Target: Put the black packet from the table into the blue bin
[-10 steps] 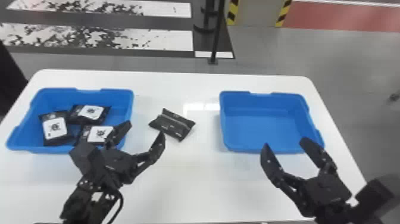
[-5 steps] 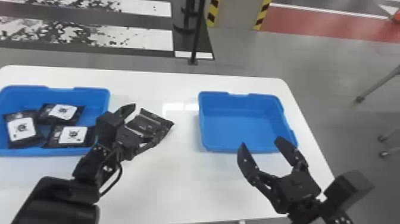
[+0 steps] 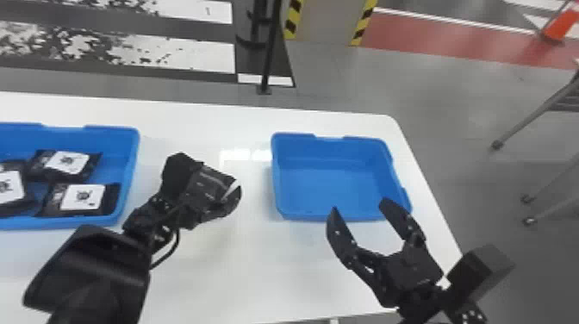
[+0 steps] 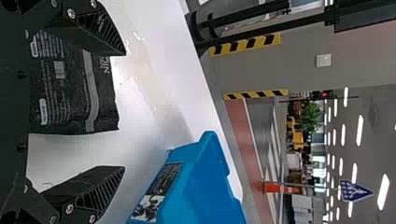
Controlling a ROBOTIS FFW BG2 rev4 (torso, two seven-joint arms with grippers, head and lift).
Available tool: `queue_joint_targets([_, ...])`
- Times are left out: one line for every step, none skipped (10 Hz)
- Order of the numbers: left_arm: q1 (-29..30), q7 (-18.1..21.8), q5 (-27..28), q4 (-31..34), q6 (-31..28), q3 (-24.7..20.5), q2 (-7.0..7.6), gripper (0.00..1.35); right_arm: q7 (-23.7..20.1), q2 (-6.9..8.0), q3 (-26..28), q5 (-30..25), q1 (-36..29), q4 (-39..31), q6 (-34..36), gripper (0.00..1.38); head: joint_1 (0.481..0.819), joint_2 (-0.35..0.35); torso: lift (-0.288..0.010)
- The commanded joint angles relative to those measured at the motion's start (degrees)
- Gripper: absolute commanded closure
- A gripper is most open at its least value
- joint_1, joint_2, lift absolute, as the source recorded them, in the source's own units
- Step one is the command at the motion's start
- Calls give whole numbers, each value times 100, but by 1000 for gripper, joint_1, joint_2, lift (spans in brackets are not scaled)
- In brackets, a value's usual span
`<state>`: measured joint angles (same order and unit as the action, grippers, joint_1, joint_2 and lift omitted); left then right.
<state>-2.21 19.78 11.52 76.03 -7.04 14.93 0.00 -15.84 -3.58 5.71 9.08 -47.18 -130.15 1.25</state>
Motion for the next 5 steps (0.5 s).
queue_joint_targets([-187, -9, 105, -242, -139, 26, -15, 163, -7, -2, 0, 18, 8, 14, 2, 139, 695, -240, -110])
queue_joint_targets([-244, -27, 265, -326, -181, 15, -15, 168, 2, -2, 0, 29, 8, 14, 2, 139, 695, -238, -110])
queue_joint_targets([-342, -44, 402, -368, -378, 49, -15, 222, -7, -2, 0, 29, 8, 28, 2, 139, 695, -232, -110])
queue_joint_targets([-412, -71, 390, -453, -617, 95, -15, 423, -7, -2, 0, 29, 22, 42, -12, 139, 695, -226, -110])
queue_joint_targets([-412, -71, 390, -453, -674, 95, -15, 740, -7, -2, 0, 29, 22, 42, -12, 139, 695, -221, -110])
